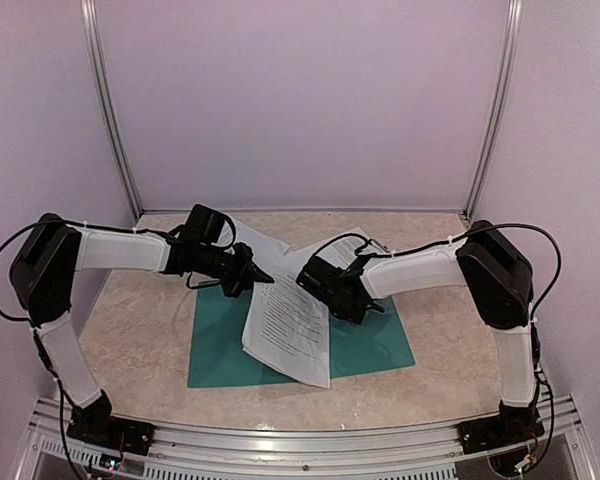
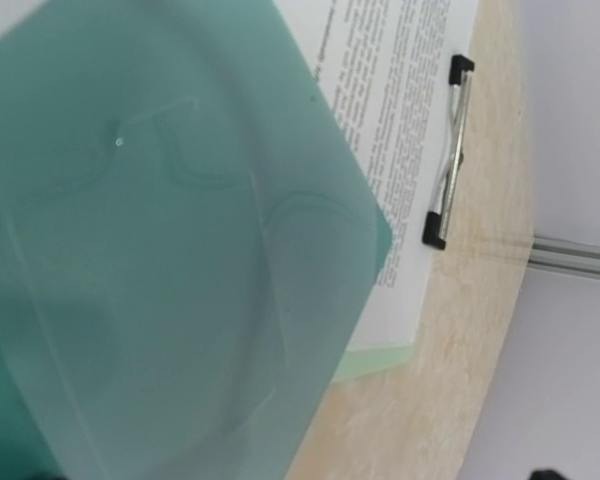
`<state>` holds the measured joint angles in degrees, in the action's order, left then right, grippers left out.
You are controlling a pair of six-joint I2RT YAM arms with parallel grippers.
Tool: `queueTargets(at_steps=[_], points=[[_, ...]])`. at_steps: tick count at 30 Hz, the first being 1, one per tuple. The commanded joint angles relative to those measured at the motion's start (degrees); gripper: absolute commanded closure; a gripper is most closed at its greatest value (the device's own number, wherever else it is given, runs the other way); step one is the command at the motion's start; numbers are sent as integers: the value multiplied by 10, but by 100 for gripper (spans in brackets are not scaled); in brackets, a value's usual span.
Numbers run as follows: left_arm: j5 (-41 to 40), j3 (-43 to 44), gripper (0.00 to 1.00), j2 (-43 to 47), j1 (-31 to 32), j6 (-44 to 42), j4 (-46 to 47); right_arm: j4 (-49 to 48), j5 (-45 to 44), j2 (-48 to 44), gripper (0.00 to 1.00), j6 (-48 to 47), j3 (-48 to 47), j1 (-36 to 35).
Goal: Put the files into the folder
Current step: Insert the file into the form pockets on the folder.
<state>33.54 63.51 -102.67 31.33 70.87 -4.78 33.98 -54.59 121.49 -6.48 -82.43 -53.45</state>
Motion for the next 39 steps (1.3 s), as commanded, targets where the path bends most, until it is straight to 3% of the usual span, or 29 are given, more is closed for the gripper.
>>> queueTargets(at_steps=[1, 15, 28, 39], points=[[-12, 10, 100, -22, 9, 33, 73, 2, -10, -20, 3, 2, 3, 1], [-87, 21, 100, -90, 62, 59, 137, 7, -9, -21, 3, 1, -2, 1], [-126, 71, 100, -141, 81, -8, 81, 12, -7, -21, 3, -2, -6, 0], [-133, 87, 100, -165, 89, -5, 77, 17, -3, -20, 3, -3, -13, -2]])
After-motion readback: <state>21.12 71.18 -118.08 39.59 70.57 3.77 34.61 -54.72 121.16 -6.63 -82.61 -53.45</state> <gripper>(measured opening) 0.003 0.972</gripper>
